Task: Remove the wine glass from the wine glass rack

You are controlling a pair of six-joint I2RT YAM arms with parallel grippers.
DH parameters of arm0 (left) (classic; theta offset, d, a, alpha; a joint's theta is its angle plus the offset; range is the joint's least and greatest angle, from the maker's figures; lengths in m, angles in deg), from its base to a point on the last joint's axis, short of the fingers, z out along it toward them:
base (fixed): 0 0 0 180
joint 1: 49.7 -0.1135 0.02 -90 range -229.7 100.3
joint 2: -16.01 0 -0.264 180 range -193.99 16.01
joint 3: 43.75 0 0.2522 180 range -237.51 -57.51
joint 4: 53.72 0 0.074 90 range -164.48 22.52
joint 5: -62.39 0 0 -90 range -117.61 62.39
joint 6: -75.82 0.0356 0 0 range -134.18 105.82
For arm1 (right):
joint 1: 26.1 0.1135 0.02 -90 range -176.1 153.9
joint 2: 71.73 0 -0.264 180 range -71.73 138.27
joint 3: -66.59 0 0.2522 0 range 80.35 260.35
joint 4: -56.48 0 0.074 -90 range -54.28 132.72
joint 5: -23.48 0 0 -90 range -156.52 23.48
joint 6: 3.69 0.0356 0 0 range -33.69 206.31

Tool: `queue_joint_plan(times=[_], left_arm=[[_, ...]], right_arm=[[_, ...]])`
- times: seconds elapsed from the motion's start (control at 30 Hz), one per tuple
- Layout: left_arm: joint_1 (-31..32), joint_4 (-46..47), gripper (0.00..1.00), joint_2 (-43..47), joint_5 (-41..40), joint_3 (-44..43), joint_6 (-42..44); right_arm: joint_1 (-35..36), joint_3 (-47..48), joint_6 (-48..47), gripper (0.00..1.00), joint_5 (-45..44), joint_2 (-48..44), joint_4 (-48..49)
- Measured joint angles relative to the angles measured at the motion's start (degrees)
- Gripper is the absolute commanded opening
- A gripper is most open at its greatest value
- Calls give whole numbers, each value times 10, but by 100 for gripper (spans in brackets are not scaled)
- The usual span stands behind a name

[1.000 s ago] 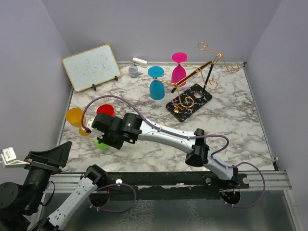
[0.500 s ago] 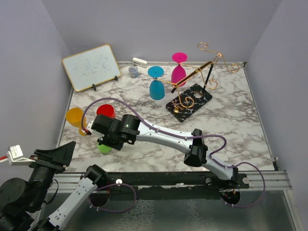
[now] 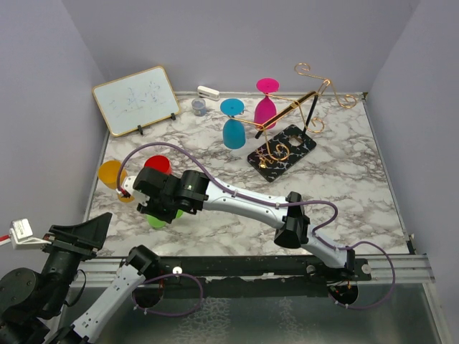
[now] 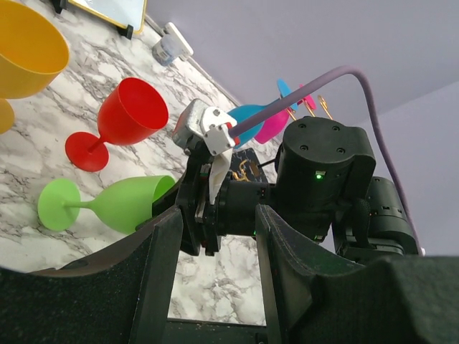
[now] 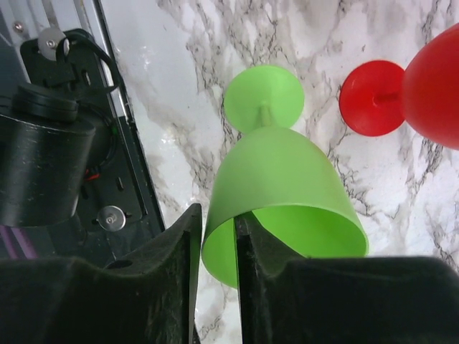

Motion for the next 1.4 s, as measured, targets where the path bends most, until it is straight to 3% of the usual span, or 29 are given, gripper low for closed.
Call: queue_joint_plan(times=[0.2, 0.6, 1.4], left_arm=[[0, -4, 47, 5, -2, 0, -2], [0, -24, 47, 14, -13, -9, -9], [0, -38, 47, 21, -23, -11, -16]], right_arm=[[0, 0, -4, 36, 12, -2, 38], [0, -3, -16, 44, 26, -2, 97], [0, -64, -15, 46, 5, -26, 146]])
